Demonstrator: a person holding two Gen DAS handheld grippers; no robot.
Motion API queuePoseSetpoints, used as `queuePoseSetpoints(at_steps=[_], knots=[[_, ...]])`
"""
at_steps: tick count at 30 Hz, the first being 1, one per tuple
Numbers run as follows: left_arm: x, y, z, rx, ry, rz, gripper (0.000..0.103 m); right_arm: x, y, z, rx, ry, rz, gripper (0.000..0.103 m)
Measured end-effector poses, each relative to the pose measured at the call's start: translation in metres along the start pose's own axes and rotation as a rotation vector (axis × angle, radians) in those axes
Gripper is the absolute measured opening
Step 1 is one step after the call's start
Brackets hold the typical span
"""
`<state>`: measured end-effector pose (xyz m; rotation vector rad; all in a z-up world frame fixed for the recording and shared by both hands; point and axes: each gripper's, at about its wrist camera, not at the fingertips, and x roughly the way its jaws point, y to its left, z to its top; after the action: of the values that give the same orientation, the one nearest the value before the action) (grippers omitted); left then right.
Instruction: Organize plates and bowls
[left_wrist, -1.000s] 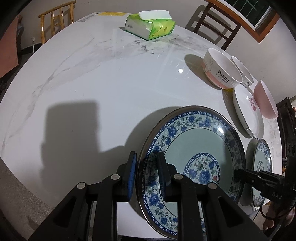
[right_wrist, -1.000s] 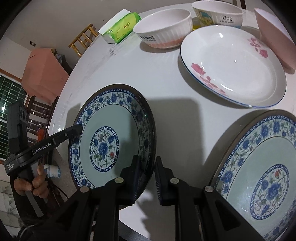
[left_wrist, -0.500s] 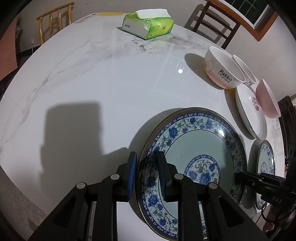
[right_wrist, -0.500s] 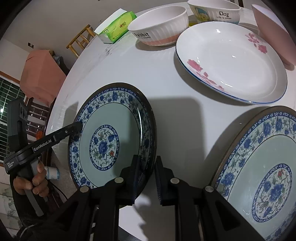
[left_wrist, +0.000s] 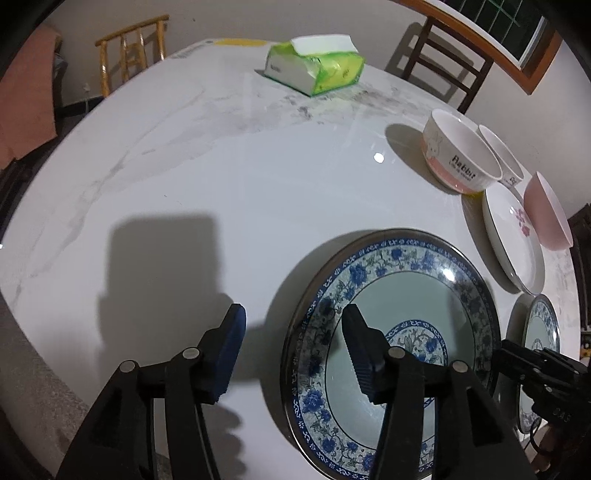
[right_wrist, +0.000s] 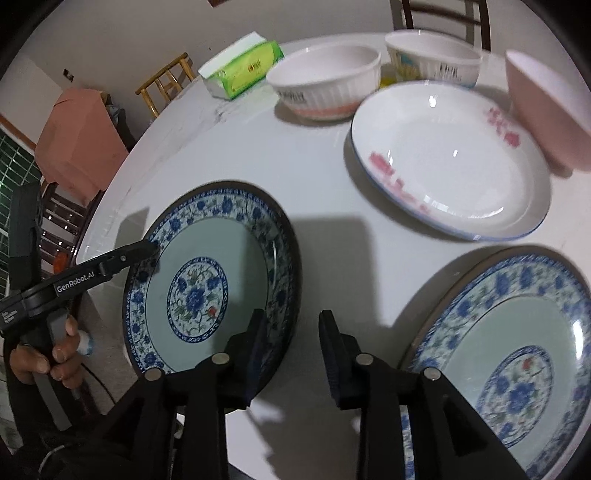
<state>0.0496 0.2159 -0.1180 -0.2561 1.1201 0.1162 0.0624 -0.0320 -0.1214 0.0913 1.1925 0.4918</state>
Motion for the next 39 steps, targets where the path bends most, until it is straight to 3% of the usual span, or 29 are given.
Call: queuePoseSetpoints(at_steps=[7, 27, 39], knots=[[-0.023, -0.02, -0.005, -0.009, -0.088, 0.067, 0.056, -0.024, -0.003, -0.003, -0.041, -0.081, -0.065, 0.03], [-0.048, -0.139, -0.045, 0.162, -0.164, -0.022, 0.063, -0.099, -0.045, -0.045, -0.025, -0.256, -0.179, 0.03], [-0.043, -0.188, -0.068, 0.265, -0.157, -0.047, 0.065, -0.12, -0.082, -0.07, 0.034, -0.287, -0.222, 0.03]])
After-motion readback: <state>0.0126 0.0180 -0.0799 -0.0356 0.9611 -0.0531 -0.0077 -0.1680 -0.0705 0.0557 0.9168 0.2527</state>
